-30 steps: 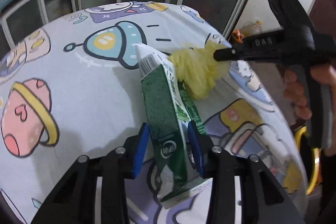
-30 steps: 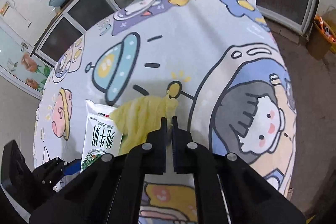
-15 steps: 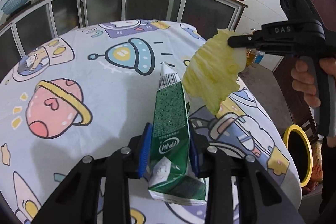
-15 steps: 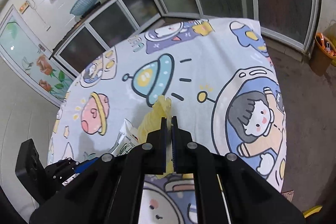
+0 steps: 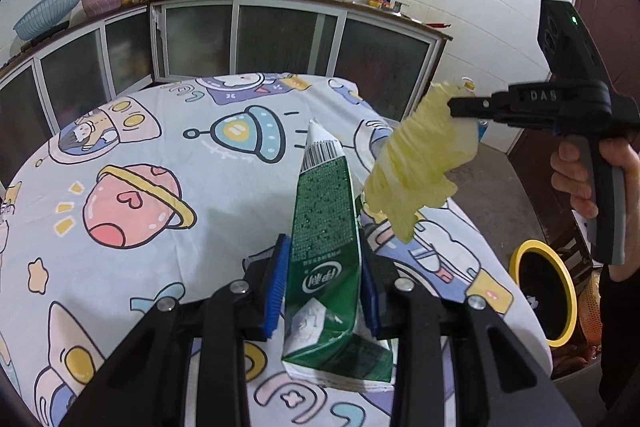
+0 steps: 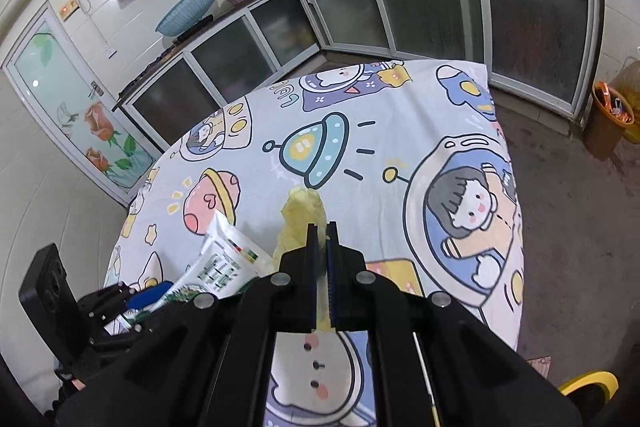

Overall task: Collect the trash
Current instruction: 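Lift the carton and yellow plastic and carry both over the yellow-rimmed bin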

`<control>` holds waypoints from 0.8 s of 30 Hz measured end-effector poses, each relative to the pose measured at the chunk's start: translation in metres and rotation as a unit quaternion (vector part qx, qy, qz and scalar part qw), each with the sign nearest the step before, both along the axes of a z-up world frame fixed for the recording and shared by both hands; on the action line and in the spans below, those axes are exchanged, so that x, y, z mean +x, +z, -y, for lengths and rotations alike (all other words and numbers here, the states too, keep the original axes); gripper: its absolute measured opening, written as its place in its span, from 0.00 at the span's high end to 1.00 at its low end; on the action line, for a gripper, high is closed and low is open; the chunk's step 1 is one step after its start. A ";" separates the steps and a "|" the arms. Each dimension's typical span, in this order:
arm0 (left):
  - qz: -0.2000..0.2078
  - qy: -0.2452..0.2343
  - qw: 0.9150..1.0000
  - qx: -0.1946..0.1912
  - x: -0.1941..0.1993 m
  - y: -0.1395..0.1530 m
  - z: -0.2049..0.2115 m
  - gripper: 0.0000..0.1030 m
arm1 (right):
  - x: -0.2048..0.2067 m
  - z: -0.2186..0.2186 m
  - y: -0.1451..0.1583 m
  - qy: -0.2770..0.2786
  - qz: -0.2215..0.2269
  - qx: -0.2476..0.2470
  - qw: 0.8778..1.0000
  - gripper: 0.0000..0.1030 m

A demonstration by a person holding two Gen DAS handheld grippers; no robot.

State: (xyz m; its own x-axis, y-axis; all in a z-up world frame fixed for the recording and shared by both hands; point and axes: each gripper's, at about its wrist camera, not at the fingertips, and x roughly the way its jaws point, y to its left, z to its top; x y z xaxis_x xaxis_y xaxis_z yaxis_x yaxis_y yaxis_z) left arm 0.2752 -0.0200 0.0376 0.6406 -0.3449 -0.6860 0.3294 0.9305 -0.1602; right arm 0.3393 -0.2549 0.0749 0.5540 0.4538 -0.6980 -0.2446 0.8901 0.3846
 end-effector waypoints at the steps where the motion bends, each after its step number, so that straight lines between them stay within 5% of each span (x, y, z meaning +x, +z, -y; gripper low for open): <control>1: 0.003 -0.001 1.000 0.000 -0.004 0.003 0.001 0.71 | -0.007 0.001 0.002 0.003 0.002 -0.001 1.000 0.96; 11: 0.028 -0.021 0.999 -0.012 -0.041 0.024 0.019 0.71 | -0.074 0.036 0.015 -0.007 0.024 0.016 1.000 0.96; 24: 0.049 -0.089 0.994 -0.026 -0.076 0.038 0.092 0.71 | -0.163 0.121 0.017 -0.074 0.054 0.007 0.996 0.96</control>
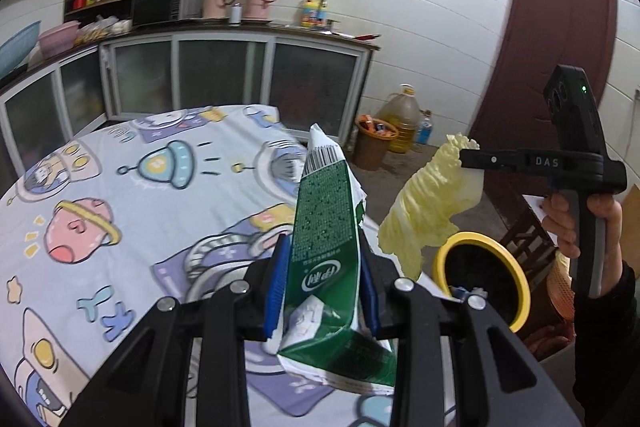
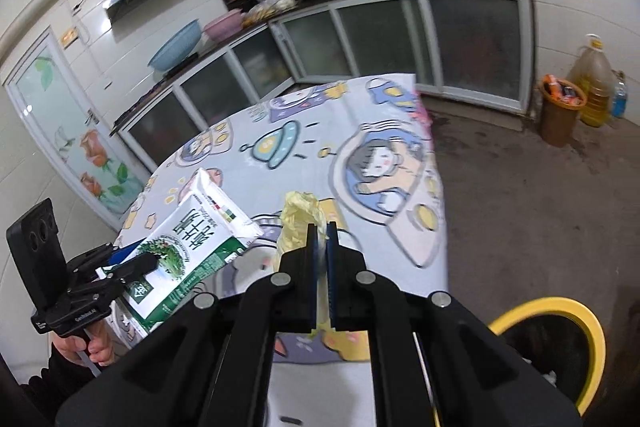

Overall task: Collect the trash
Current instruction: 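Lift the carton and yellow plastic and carry both over the yellow-rimmed bin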

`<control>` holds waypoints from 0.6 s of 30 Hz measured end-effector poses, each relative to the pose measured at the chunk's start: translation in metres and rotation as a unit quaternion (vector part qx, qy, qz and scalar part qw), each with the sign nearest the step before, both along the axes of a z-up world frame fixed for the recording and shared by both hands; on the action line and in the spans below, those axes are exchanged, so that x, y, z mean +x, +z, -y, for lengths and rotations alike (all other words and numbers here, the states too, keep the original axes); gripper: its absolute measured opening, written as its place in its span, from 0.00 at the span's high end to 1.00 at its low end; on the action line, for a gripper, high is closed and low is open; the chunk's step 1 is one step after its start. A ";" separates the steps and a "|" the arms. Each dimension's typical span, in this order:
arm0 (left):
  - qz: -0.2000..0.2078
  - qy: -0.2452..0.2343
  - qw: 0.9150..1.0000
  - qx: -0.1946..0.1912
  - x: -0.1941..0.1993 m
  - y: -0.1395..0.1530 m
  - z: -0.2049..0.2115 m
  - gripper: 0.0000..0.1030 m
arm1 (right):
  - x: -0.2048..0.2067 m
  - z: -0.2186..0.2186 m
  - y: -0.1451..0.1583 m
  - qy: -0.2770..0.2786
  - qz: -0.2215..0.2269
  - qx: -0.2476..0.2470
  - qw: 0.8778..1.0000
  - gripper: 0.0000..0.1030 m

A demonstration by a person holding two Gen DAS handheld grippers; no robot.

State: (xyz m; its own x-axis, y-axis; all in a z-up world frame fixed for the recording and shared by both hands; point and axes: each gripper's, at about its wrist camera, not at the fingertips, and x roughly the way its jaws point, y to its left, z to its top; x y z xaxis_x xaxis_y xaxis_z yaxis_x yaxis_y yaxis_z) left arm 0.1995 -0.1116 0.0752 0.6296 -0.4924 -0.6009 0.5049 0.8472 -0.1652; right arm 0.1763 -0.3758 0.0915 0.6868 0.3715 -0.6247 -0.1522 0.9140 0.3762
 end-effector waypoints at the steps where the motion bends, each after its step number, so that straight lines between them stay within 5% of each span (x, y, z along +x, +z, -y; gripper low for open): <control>1: 0.001 -0.007 1.000 -0.001 -0.002 0.001 0.007 0.71 | -0.005 0.006 0.000 -0.005 0.002 0.000 1.000 0.96; 18: 0.018 -0.144 0.989 -0.002 -0.034 0.004 0.136 0.71 | -0.110 0.134 -0.025 -0.144 0.012 0.001 0.990 0.96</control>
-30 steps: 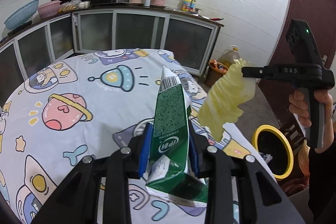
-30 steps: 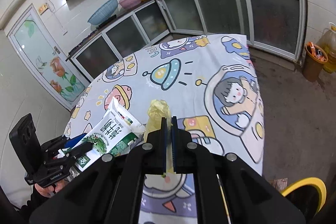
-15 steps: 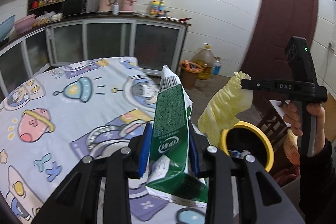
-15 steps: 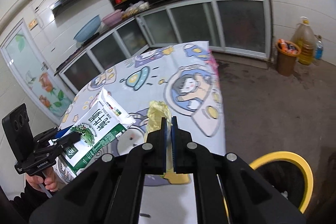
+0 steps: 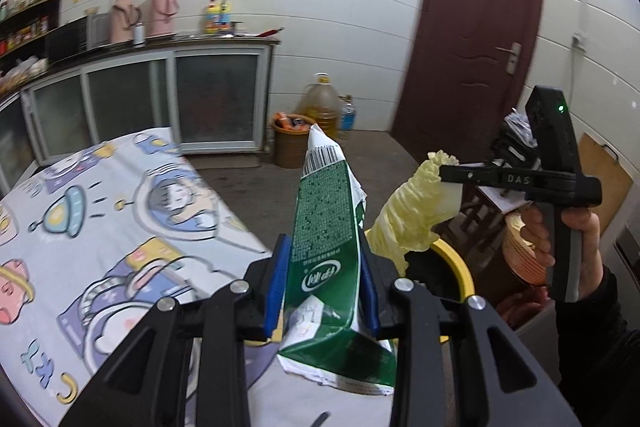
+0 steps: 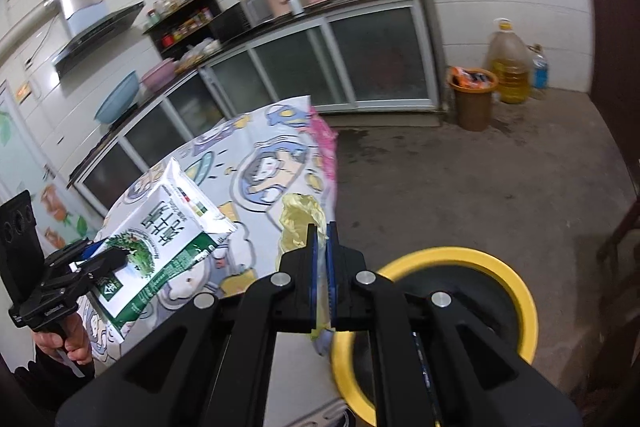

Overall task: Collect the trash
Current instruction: 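Lift the carton and yellow plastic and carry both over the yellow-rimmed bin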

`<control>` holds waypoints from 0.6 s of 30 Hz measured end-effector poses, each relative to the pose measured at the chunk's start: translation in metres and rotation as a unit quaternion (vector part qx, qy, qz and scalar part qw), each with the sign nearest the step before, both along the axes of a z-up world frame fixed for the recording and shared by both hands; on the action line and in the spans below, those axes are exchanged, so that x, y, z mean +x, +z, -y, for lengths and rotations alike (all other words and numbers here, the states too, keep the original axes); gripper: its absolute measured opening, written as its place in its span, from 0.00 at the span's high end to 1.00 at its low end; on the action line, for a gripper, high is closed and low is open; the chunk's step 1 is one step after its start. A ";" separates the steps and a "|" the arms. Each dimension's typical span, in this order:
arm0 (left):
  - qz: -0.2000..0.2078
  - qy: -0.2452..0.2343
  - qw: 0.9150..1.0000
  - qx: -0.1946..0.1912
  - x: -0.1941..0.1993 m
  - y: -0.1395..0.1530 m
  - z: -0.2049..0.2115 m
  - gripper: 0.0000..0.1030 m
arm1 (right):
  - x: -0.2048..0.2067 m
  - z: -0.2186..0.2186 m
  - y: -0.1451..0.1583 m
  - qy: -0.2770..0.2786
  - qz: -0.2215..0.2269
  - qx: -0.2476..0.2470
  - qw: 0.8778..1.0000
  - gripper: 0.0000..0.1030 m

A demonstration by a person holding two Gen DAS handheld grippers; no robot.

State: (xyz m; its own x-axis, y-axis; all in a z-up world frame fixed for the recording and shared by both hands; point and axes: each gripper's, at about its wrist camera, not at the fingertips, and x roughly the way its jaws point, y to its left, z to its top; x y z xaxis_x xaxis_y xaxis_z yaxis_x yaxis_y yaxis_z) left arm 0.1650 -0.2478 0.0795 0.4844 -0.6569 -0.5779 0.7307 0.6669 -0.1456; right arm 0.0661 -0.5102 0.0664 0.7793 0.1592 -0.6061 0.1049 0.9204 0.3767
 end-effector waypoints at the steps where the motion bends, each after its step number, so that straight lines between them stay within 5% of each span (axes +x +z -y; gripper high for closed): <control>1: 0.001 -0.007 1.000 0.001 -0.002 0.000 0.007 0.71 | -0.004 0.005 -0.002 -0.007 -0.001 -0.001 1.000 0.96; 18: 0.010 -0.076 0.997 0.016 -0.022 -0.023 0.102 0.71 | -0.056 0.080 -0.072 -0.103 -0.049 0.019 0.993 0.95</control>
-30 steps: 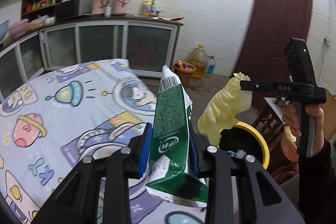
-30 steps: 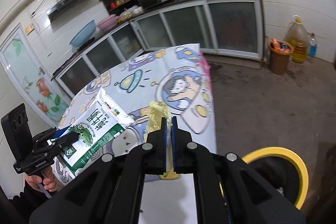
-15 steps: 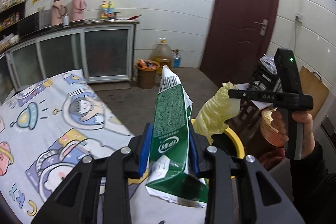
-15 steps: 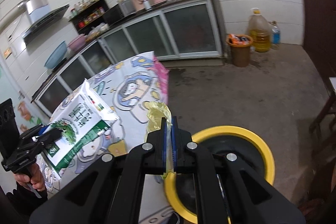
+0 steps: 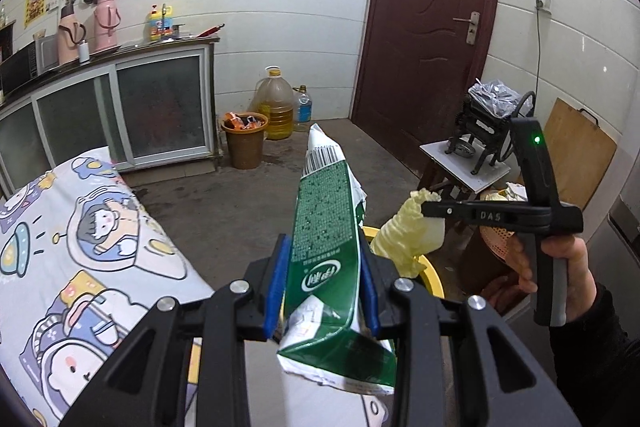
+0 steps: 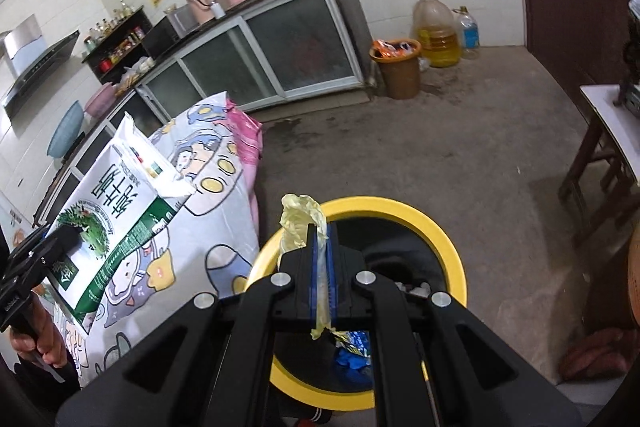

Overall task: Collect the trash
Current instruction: 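Lift the carton and yellow plastic and carry both over the yellow-rimmed bin, then open both tools above the bin to drop the carton and plastic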

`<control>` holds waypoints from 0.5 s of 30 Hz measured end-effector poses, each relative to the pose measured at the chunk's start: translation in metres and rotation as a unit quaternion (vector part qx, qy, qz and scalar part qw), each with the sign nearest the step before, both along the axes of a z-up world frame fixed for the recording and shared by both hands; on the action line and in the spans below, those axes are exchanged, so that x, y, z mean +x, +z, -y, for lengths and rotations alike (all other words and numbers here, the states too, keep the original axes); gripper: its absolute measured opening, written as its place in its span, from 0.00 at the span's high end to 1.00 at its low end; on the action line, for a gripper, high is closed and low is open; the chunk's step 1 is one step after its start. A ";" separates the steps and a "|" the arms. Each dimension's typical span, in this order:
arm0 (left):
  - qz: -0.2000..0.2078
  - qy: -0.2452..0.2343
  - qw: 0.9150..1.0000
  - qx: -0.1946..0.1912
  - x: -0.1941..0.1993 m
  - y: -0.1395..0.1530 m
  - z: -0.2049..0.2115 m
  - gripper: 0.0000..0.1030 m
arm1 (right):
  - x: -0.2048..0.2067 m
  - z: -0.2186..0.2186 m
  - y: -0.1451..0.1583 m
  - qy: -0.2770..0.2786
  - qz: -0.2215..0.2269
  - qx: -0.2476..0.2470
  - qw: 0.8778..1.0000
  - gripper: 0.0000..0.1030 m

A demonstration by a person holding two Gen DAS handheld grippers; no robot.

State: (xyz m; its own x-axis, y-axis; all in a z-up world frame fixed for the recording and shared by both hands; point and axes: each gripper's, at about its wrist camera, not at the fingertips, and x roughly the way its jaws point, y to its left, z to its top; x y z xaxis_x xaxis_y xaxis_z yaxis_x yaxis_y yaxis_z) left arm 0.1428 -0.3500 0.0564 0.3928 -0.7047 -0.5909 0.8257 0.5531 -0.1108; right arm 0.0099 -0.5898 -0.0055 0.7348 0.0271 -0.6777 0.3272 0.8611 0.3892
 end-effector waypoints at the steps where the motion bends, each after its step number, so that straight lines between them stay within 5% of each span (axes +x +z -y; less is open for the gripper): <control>1: 0.000 -0.002 1.000 0.001 -0.001 -0.001 0.004 0.71 | 0.000 0.002 -0.003 -0.002 -0.002 0.001 1.000 0.95; 15: -0.026 -0.007 0.999 0.020 0.017 -0.035 0.063 0.71 | 0.005 0.014 -0.047 -0.021 -0.047 0.003 0.999 0.95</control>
State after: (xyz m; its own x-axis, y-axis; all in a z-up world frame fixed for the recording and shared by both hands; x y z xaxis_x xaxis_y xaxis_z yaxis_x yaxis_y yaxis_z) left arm 0.1597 -0.4129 0.0219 0.3515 -0.6852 -0.6380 0.8267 0.5470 -0.1320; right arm 0.0149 -0.6036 -0.0529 0.6692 0.0007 -0.7431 0.3985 0.8437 0.3597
